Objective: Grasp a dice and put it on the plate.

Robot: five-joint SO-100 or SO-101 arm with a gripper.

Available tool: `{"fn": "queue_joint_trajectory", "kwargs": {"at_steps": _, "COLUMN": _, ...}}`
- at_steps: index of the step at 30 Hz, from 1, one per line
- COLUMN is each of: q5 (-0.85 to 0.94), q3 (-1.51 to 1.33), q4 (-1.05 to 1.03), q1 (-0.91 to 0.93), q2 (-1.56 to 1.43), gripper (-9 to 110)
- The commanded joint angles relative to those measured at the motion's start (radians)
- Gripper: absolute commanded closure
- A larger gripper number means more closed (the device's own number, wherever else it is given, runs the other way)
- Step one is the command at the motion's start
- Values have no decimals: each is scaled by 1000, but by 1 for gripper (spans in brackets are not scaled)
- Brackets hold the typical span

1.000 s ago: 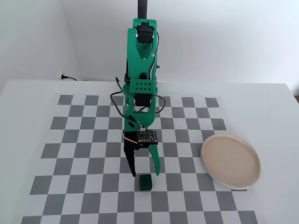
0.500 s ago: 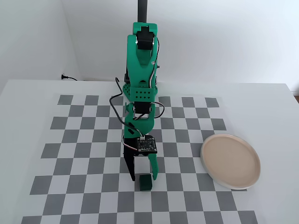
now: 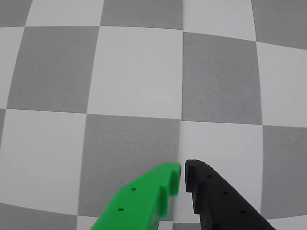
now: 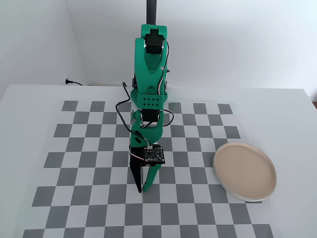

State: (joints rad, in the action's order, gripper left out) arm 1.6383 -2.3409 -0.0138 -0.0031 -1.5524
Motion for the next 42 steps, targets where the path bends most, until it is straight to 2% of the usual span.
{"fn": "queue_joint_trajectory", "kwargs": {"at_steps": 1, "q5": 12, "q3": 83, "q4": 17, "q1": 2, "q2": -15, "gripper": 106}}
{"fn": "queue_joint_trajectory", "kwargs": {"at_steps": 8, "q5": 2, "q3": 81, "q4": 15, "q1": 2, "q2": -25, "gripper": 106}}
{"fn": "queue_joint_trajectory", "kwargs": {"at_steps": 11, "q5": -9, "q3": 81, "q4": 17, "q1": 2, "q2": -26, "gripper": 100}}
{"fn": "queue_joint_trajectory", "kwargs": {"at_steps": 15, "q5": -21, "q3": 81, "q4": 15, "q1": 0, "q2": -29, "gripper": 98}}
{"fn": "queue_joint_trajectory", "kwargs": {"at_steps": 23, "q5": -38, "q3": 83, "q4": 14, "q1": 3, "q2": -49, "gripper": 81}}
{"fn": "queue_joint_trajectory", "kwargs": {"at_steps": 29, "q5": -51, "q3": 149, "q4": -35, "q1": 23, "q2": -49, "gripper": 74}}
{"fn": "queue_joint_trajectory", "kwargs": {"at_steps": 32, "q5": -72, "q3": 225, "q4": -104, "q1": 35, "q2": -46, "gripper": 72}}
{"fn": "queue_joint_trajectory", "kwargs": {"at_steps": 42, "q5": -80, "q3": 347, "q4": -138, "q1": 67, "q2": 28, "gripper": 72}}
